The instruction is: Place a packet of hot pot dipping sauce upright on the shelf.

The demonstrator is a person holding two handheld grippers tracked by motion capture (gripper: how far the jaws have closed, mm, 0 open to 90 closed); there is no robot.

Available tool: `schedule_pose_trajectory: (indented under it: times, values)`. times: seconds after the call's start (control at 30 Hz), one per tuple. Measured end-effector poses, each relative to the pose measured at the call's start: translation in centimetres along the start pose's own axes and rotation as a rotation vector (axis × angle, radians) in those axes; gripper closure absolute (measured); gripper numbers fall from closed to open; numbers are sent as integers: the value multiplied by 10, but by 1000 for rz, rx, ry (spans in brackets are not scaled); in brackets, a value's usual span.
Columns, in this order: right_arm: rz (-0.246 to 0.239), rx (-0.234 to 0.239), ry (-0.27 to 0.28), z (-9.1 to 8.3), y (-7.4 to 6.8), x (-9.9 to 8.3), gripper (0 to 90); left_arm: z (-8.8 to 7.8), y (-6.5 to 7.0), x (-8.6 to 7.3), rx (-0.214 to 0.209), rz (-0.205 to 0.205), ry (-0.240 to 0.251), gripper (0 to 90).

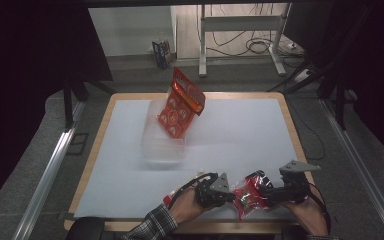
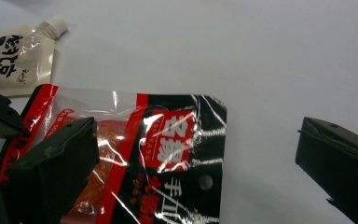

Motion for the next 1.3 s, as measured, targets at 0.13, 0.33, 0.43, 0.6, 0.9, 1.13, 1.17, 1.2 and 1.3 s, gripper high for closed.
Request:
schedule_pose_trajectory:
  times: [0.13,0.33,0.43,0.6,0.9,1.13,1.17,1.2,1.3]
  values:
    - [19,24,2,0,-3,0,0,4,0,-2,-9,-15,-35,900]
    - [28,61,-35,5,-10,-2,0,5,1,-6,5,22,-79,900]
    - [36,86,-50,7,-11,-3,13,4,3,-6,19,38,-84,900]
    - [45,170,-76,13,-25,-3,68,3,3,-7,21,36,-83,900]
    - [92,355,-100,17,-45,1,325,3,4,-8,30,41,-82,900]
    - [79,299,-121,20,-50,1,534,3,4,-8,32,42,-83,900]
    - [93,308,-119,19,-50,2,565,3,4,-8,32,41,-83,900]
    - [98,321,-105,18,-51,3,598,3,4,-7,31,41,-82,900]
    - [132,370,-76,14,-53,7,667,1,5,-8,24,34,-82,900]
Point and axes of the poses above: each handheld gripper's, and its own axes: z roughly forward along the jaws, x roughly out of its top, y roughly to its right, the point moved 6 cm from there along z, roughly forward along the jaws, and after that the axes turned 10 degrees about x, right-handed, at the moved point
